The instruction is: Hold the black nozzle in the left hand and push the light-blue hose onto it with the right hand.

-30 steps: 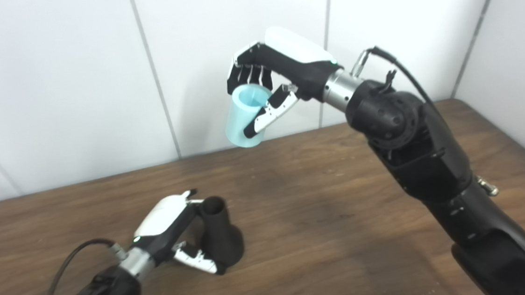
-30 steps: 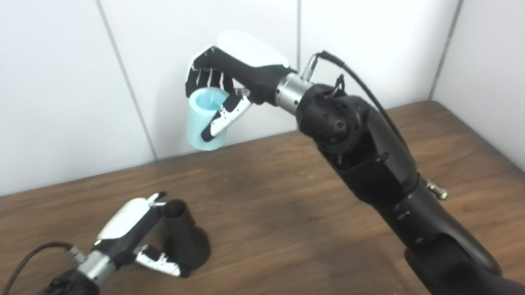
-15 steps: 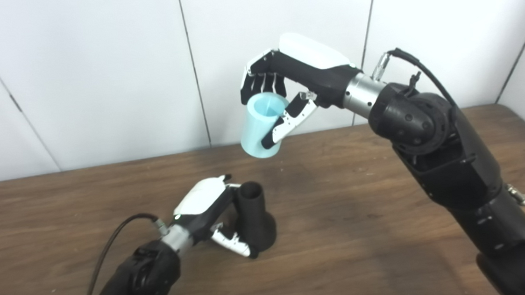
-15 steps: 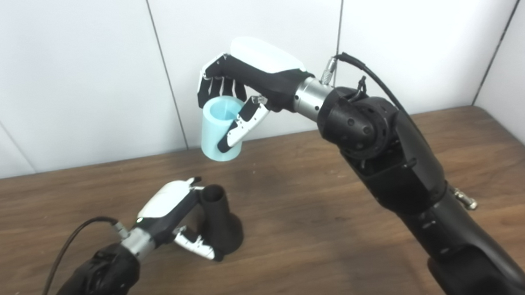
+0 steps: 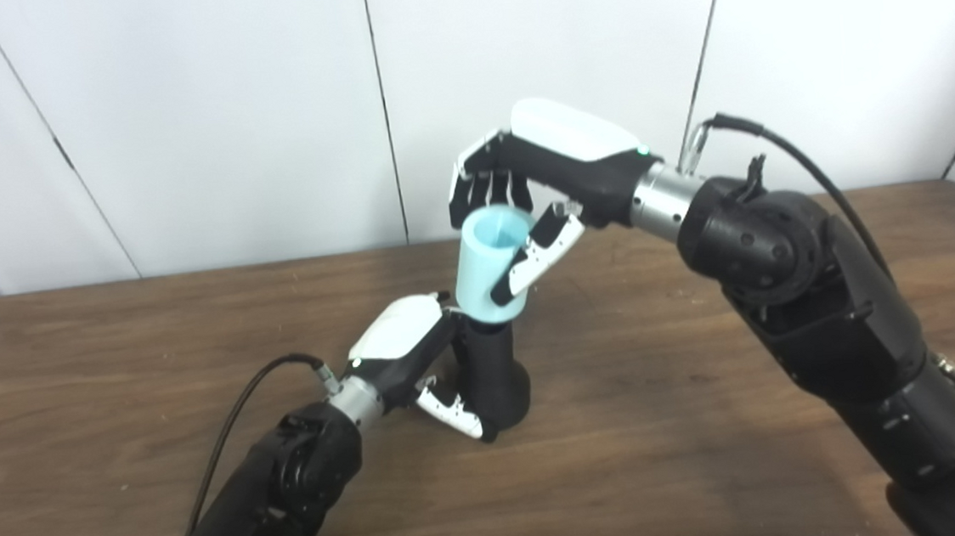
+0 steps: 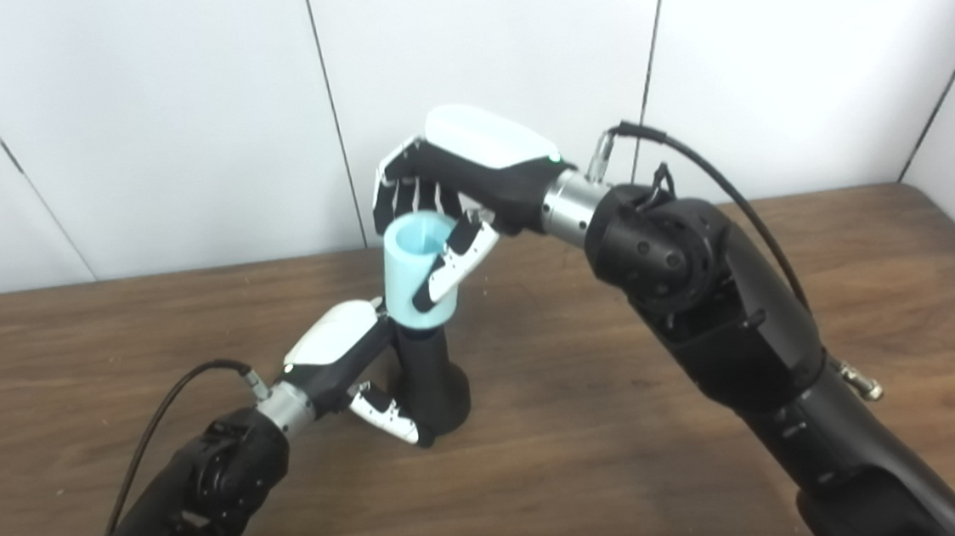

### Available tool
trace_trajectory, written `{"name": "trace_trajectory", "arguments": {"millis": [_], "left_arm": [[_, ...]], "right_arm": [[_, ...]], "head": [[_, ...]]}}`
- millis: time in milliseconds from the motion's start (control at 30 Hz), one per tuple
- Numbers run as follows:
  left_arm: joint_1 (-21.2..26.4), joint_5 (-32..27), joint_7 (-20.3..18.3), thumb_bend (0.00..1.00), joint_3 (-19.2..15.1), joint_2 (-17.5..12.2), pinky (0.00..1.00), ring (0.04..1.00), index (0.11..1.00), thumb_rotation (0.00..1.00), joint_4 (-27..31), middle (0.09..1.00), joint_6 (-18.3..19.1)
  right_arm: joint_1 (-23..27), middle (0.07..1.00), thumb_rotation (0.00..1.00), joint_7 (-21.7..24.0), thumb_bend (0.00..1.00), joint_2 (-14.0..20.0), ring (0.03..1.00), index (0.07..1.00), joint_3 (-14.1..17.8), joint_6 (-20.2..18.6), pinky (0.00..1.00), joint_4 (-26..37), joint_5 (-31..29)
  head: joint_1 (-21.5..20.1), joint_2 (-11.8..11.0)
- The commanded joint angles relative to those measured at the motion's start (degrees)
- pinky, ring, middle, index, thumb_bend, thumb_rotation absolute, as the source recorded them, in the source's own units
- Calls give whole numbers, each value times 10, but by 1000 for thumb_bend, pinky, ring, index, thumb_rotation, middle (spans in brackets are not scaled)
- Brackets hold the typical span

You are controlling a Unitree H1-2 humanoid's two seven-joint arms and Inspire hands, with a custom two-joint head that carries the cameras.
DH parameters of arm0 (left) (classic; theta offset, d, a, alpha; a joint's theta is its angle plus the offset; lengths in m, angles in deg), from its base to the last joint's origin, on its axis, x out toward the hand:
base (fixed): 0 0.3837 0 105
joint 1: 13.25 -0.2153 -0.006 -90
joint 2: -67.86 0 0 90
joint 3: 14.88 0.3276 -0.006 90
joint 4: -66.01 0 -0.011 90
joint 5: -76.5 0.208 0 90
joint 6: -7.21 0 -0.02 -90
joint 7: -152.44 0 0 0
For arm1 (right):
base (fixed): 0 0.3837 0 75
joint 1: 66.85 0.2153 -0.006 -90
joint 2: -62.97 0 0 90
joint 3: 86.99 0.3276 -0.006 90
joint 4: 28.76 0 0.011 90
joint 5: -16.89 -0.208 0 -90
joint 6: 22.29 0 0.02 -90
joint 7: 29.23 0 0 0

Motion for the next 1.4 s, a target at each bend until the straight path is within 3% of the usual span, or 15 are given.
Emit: {"name": "trace_trajectory", "arguments": {"millis": [0, 1367], "left_arm": [[-3, 13, -30, 525, 18, 6, 1000, 624, 500, 0, -5, 455, 2], [-5, 17, -31, 525, 17, 0, 1000, 624, 501, 0, 2, 455, 4]], "right_arm": [[26, 495, 0, -4, 500, 2, 443, 509, 9, 11, 345, 14, 3], [32, 496, 0, -10, 502, -24, 443, 500, 4, 22, 355, -27, 34]], "head": [[0, 1], [-1, 11]]}}
